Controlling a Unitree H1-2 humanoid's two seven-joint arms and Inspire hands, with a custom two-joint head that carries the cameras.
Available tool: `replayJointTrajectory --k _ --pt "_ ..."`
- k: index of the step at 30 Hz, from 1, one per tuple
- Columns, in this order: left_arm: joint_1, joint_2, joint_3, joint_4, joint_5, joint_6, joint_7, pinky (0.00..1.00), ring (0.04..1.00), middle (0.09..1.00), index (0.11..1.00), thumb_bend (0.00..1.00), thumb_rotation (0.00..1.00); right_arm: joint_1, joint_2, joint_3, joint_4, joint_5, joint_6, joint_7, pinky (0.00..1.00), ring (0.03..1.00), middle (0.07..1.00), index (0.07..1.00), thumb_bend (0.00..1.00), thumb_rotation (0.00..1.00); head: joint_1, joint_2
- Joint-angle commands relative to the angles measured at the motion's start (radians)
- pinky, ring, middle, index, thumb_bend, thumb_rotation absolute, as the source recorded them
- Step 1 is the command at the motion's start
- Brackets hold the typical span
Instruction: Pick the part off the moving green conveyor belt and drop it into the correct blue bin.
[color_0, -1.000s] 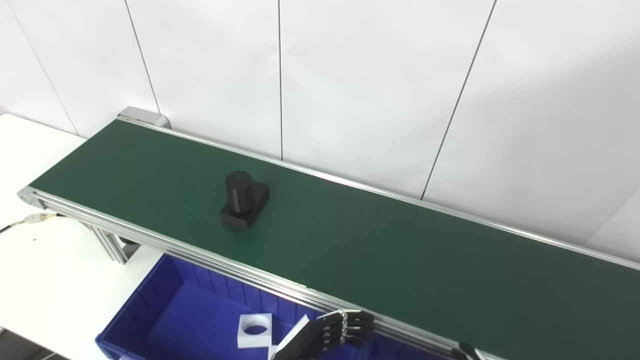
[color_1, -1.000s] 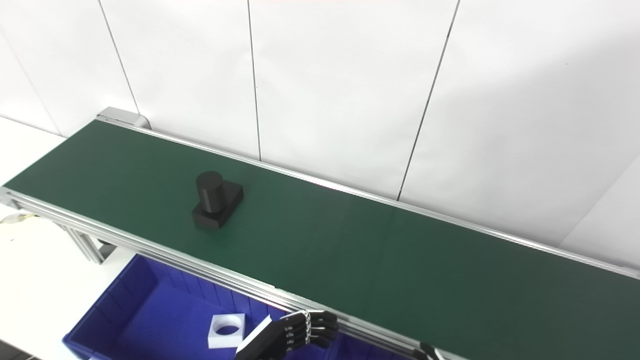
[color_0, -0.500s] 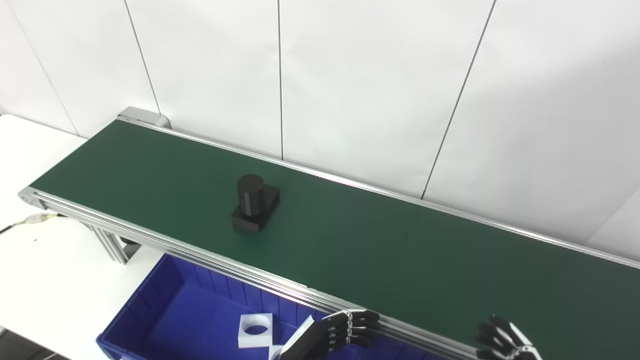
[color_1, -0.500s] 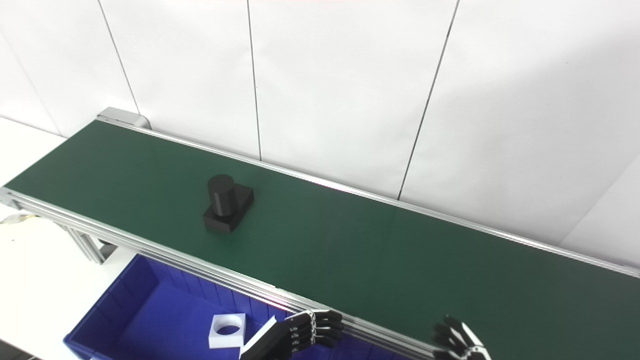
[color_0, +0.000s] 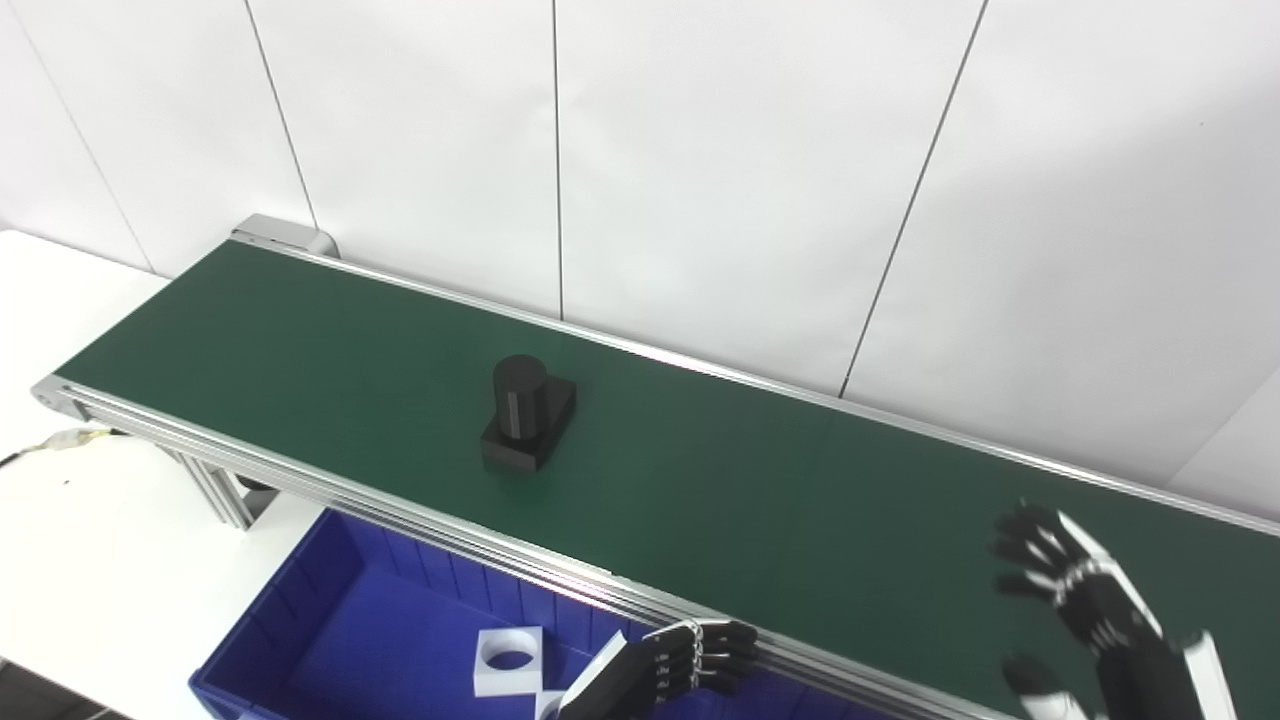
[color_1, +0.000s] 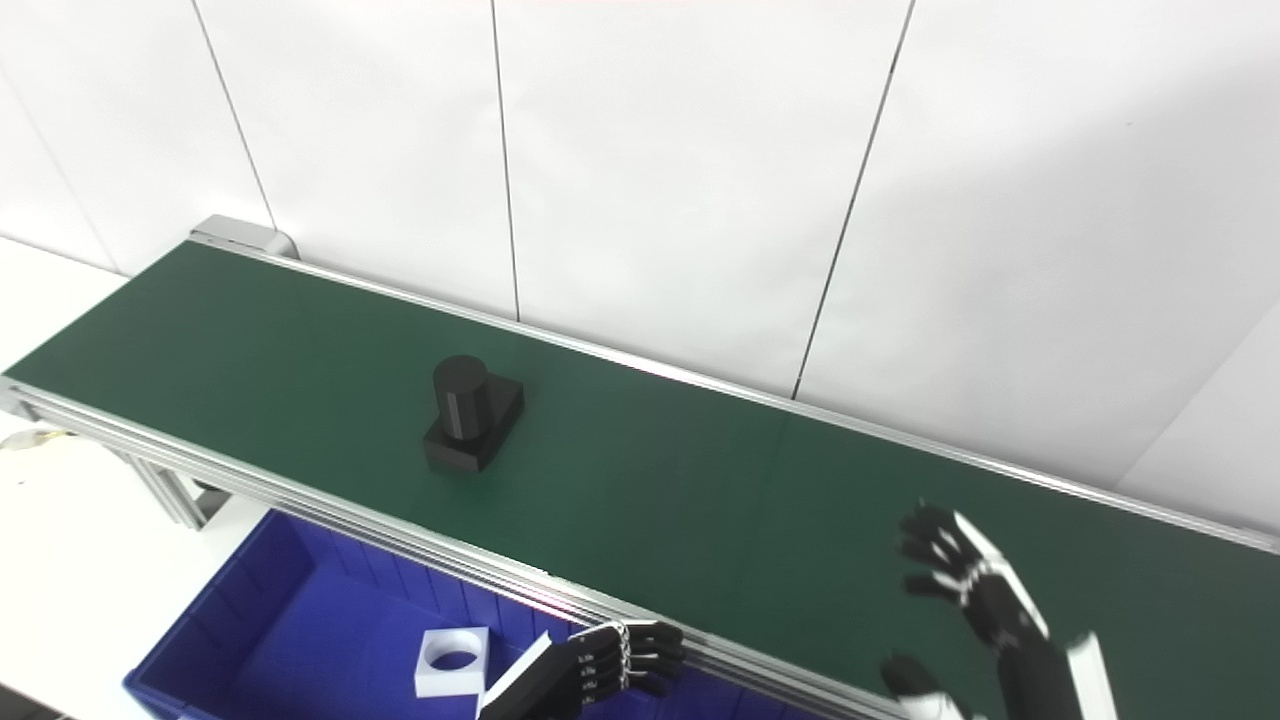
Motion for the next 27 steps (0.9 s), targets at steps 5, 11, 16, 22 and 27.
replayJointTrajectory --k 5,11,16,22,27 --pt "-0.014 0.008 -0.004 -0.019 -0.002 -0.034 -0.008 0.71 0.745 0.770 0.769 1.00 0.19 -0.143 0.019 0.019 0.006 -0.054 0.064 0.012 0.64 0.767 0.807 0.856 0.66 0.68 -0.014 0.013" --pt "-0.014 0.012 -0.005 -0.032 -0.007 -0.022 -0.011 0.73 0.752 0.779 0.779 1.00 0.20 -0.234 0.029 0.059 0.071 -0.099 0.070 0.017 0.67 0.787 0.822 0.854 0.64 0.57 -0.034 0.025" --pt "-0.012 0.012 -0.006 -0.032 -0.007 -0.031 -0.011 0.73 0.755 0.779 0.780 1.00 0.20 -0.308 0.045 0.099 0.143 -0.138 0.117 0.040 0.69 0.801 0.853 0.873 0.67 0.52 -0.046 0.040" --pt "-0.008 0.013 -0.011 -0.037 -0.008 -0.034 -0.013 0.74 0.762 0.788 0.786 1.00 0.20 -0.383 0.076 0.139 0.224 -0.187 0.139 0.051 0.73 0.820 0.860 0.878 0.71 0.52 -0.058 0.053" --pt "-0.006 0.012 -0.015 -0.039 -0.006 -0.032 -0.010 0.75 0.766 0.791 0.790 0.99 0.21 -0.433 0.109 0.163 0.321 -0.200 0.127 0.044 0.74 0.839 0.864 0.888 0.75 0.55 -0.063 0.063"
